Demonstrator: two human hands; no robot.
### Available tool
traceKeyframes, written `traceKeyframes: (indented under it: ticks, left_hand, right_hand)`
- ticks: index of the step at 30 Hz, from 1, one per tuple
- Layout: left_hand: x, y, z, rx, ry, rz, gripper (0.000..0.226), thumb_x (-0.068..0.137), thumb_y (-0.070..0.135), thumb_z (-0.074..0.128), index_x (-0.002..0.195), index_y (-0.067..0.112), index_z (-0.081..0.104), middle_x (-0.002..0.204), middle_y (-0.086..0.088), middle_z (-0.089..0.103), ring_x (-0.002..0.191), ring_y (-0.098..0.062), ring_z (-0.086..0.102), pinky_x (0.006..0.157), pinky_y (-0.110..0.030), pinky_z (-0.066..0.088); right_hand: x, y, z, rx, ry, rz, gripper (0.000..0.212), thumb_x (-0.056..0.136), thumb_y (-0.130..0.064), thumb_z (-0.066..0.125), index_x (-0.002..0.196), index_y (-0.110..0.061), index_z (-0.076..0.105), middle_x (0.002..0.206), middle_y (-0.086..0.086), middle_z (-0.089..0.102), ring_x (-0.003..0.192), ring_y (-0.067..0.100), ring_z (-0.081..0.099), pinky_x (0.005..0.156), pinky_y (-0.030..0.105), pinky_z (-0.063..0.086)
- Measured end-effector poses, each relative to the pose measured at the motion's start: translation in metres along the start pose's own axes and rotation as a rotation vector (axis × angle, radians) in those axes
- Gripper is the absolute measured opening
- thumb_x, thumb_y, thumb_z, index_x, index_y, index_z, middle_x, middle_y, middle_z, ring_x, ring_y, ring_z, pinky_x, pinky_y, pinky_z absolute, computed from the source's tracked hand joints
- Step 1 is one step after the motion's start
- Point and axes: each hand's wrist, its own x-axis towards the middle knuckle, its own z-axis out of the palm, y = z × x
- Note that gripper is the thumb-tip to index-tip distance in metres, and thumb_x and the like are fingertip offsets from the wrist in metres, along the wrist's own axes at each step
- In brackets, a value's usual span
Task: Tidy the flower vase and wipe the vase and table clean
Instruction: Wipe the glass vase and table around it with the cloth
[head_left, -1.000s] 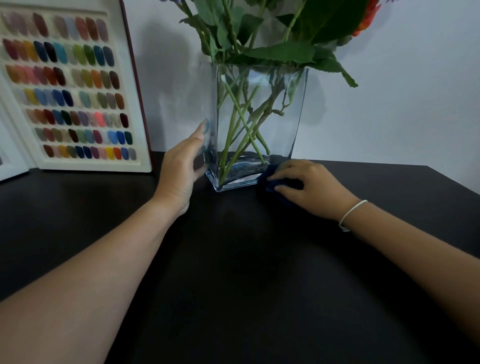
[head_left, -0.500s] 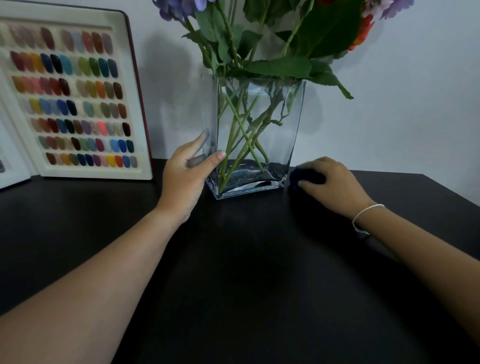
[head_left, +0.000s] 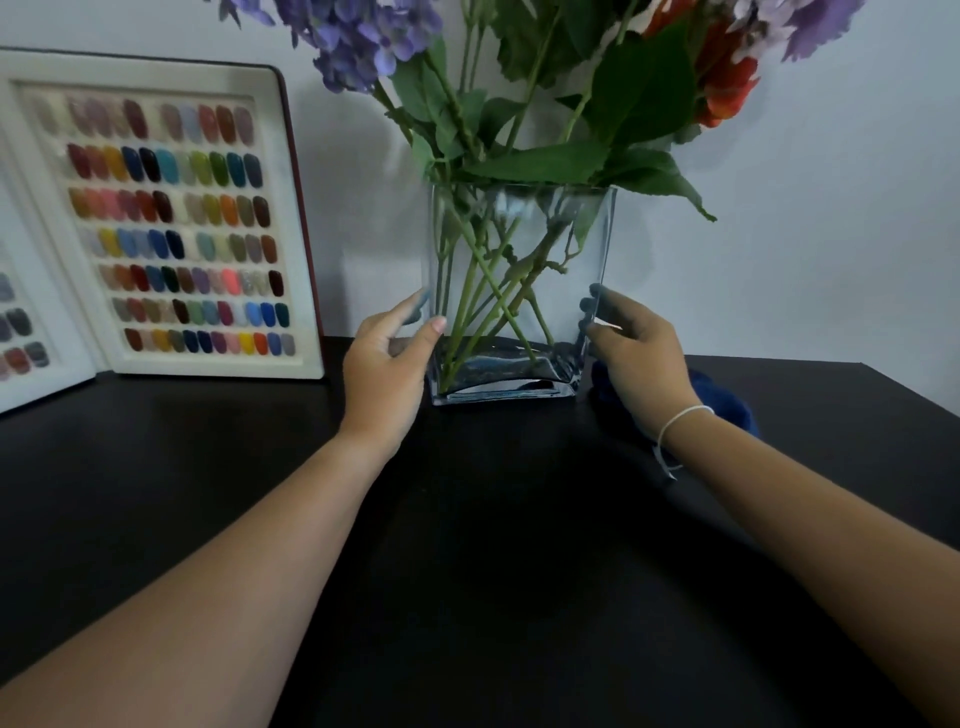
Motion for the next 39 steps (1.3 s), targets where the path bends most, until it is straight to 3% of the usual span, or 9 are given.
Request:
traceKeyframes:
  ticks: [3,6,10,19,25,30,33,36,39]
  left_hand:
    - [0.006,-0.001,0.001,-0.014,0.06,-0.027,0.035,0.085,0.023,0.06,0.119,0.021,0.057,0.108,-0.009,0.066,0.097,-0.017,0.064,0.094,-0.043,0.049]
    - [0.013,-0.004,0.001,-0.043,0.088,-0.049,0.031,0.084,0.021,0.061,0.115,0.015,0.061,0.111,-0.009,0.065,0.104,-0.019,0.061,0.094,-0.045,0.049]
    - [0.018,-0.006,0.002,-0.069,0.081,-0.06,0.032,0.085,0.018,0.06,0.116,0.011,0.06,0.112,-0.006,0.065,0.105,-0.019,0.061,0.094,-0.045,0.049]
    - [0.019,-0.009,0.002,-0.128,0.056,-0.055,0.031,0.086,0.016,0.059,0.116,0.011,0.06,0.093,0.015,0.064,0.08,0.01,0.063,0.077,-0.022,0.055]
    - [0.019,-0.006,0.003,-0.154,0.066,-0.09,0.032,0.085,0.016,0.06,0.116,0.01,0.06,0.104,0.005,0.066,0.097,-0.006,0.063,0.09,-0.037,0.052]
    - [0.018,-0.007,0.003,-0.151,0.069,-0.079,0.032,0.085,0.016,0.06,0.116,0.008,0.06,0.114,-0.004,0.065,0.102,-0.011,0.063,0.09,-0.041,0.052]
    - [0.017,-0.008,0.002,-0.15,0.055,-0.075,0.032,0.085,0.016,0.059,0.117,0.009,0.06,0.112,-0.004,0.066,0.1,-0.01,0.064,0.088,-0.04,0.053]
    - [0.016,-0.007,0.001,-0.119,0.04,-0.056,0.034,0.086,0.018,0.059,0.119,0.01,0.058,0.103,0.002,0.067,0.096,-0.008,0.065,0.089,-0.039,0.053]
    - [0.013,-0.007,0.001,-0.053,0.03,-0.048,0.04,0.086,0.021,0.058,0.124,0.012,0.054,0.107,0.0,0.066,0.104,-0.013,0.062,0.097,-0.042,0.047]
  right_hand:
    - [-0.006,0.001,0.003,-0.036,-0.006,-0.033,0.045,0.086,0.004,0.044,0.123,-0.02,0.053,0.098,-0.005,0.066,0.083,0.021,0.065,0.07,0.02,0.054]
    - [-0.01,0.004,0.006,-0.032,-0.011,-0.063,0.044,0.087,0.001,0.046,0.124,-0.021,0.052,0.102,0.009,0.069,0.077,0.011,0.062,0.062,0.015,0.05]
    - [-0.012,0.008,0.008,-0.031,-0.014,-0.085,0.045,0.088,0.001,0.046,0.128,-0.019,0.047,0.118,0.006,0.062,0.083,0.001,0.057,0.061,0.003,0.043]
    - [-0.012,0.01,0.008,-0.033,-0.034,-0.113,0.047,0.089,0.003,0.046,0.132,-0.015,0.043,0.125,0.006,0.057,0.106,0.012,0.056,0.071,0.001,0.043]
    - [-0.012,0.01,0.006,-0.037,-0.045,-0.112,0.048,0.089,0.002,0.045,0.132,-0.019,0.042,0.125,0.006,0.058,0.104,0.014,0.057,0.075,0.005,0.046]
    - [-0.011,0.012,0.005,-0.056,-0.047,-0.133,0.049,0.089,0.003,0.044,0.132,-0.02,0.041,0.121,0.007,0.06,0.066,-0.014,0.05,0.053,0.002,0.04]
    - [-0.009,0.012,0.004,-0.085,-0.05,-0.138,0.049,0.089,0.003,0.045,0.133,-0.019,0.041,0.12,0.005,0.059,0.088,0.002,0.055,0.061,0.001,0.043]
    - [-0.014,0.011,0.0,-0.21,-0.046,-0.178,0.048,0.088,0.001,0.047,0.132,-0.018,0.042,0.107,0.002,0.058,0.082,0.001,0.054,0.067,-0.001,0.04]
    - [-0.021,0.01,-0.011,-0.428,-0.008,-0.316,0.044,0.086,-0.002,0.051,0.129,-0.013,0.047,0.115,0.004,0.058,0.094,0.013,0.054,0.08,0.011,0.039]
